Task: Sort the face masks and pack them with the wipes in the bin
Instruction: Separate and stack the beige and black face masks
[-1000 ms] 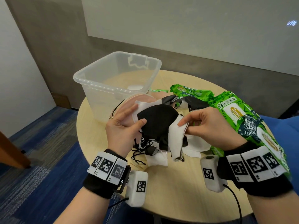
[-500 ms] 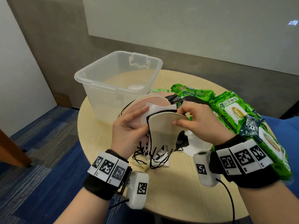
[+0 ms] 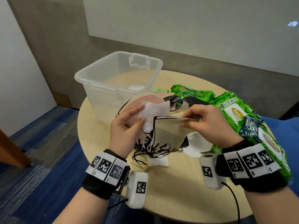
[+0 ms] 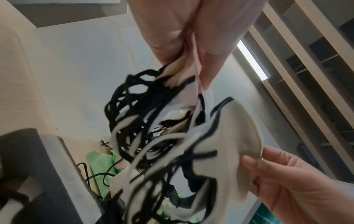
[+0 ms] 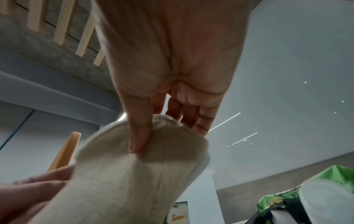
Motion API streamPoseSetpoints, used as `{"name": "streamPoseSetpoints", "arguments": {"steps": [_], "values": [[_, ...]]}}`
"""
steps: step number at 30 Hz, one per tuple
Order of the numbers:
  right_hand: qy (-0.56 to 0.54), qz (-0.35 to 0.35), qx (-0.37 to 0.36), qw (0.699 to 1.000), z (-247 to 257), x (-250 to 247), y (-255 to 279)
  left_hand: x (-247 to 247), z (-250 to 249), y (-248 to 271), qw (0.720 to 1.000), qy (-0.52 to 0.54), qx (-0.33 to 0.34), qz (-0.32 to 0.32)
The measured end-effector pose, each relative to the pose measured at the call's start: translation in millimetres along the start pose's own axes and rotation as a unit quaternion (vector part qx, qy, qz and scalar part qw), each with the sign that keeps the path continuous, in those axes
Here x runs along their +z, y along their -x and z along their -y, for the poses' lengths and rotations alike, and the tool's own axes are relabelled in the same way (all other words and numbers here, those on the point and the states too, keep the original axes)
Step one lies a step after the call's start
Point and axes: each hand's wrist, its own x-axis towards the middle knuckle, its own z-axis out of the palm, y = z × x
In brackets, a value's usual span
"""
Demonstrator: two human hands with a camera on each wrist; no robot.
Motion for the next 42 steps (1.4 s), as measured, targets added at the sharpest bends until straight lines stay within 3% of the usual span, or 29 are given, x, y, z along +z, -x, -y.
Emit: {"name": "streamPoseSetpoints", "arguments": {"steps": [6,13,19,23,30,38,42], "values": [[0.005,0.065,-0.12,0.991,12.6,0.9,-0.1,1.8,8.2,-1.3,0.999,-0.042,0.008,0.014],[0.026,0.153,-0.116,0.981,10.3,-3.6,3.4,-5.1,9.3,-5.5,0.997,-0.07,0.013,-0.018],[0.044,0.117,-0.088,0.988,3.3,-12.2,4.8,-14.0,14.5,-9.9,0.995,-0.062,0.018,-0.073],[0.064,0.131,-0.061,0.987,2.3,-11.7,4.5,-8.8,10.9,-9.4,0.998,-0.055,0.019,-0.022],[-0.084,0.082,-0.031,0.993,11.1,-4.1,4.0,1.6,9.1,-5.4,0.994,-0.05,-0.004,0.093],[-0.008,0.117,-0.113,0.987,14.3,17.3,-0.9,10.1,7.4,3.0,0.983,-0.058,-0.025,0.173],[-0.053,0.103,-0.098,0.988,14.4,21.0,2.8,12.1,6.5,4.5,0.983,-0.06,-0.016,0.171]]}}
